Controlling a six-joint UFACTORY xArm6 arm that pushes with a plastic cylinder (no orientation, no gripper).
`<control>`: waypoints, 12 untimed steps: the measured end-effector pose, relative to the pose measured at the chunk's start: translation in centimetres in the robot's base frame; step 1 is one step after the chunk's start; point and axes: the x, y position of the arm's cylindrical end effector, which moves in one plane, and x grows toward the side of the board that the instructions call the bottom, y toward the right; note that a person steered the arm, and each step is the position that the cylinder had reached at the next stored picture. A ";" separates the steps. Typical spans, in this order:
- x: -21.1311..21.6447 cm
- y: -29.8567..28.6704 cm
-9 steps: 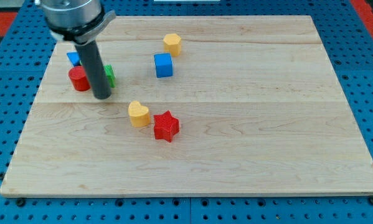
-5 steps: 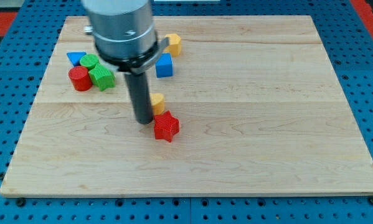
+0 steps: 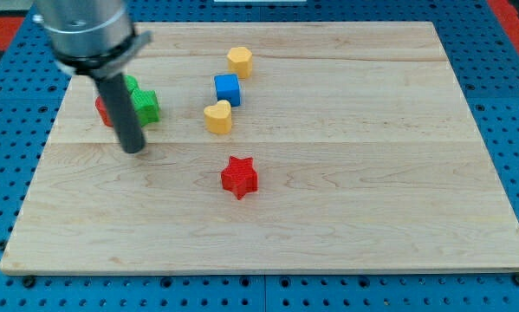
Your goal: Move the blue triangle to the top center
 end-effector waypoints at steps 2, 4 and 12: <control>-5.5 -4.5; -7.7 -2.3; -18.7 2.8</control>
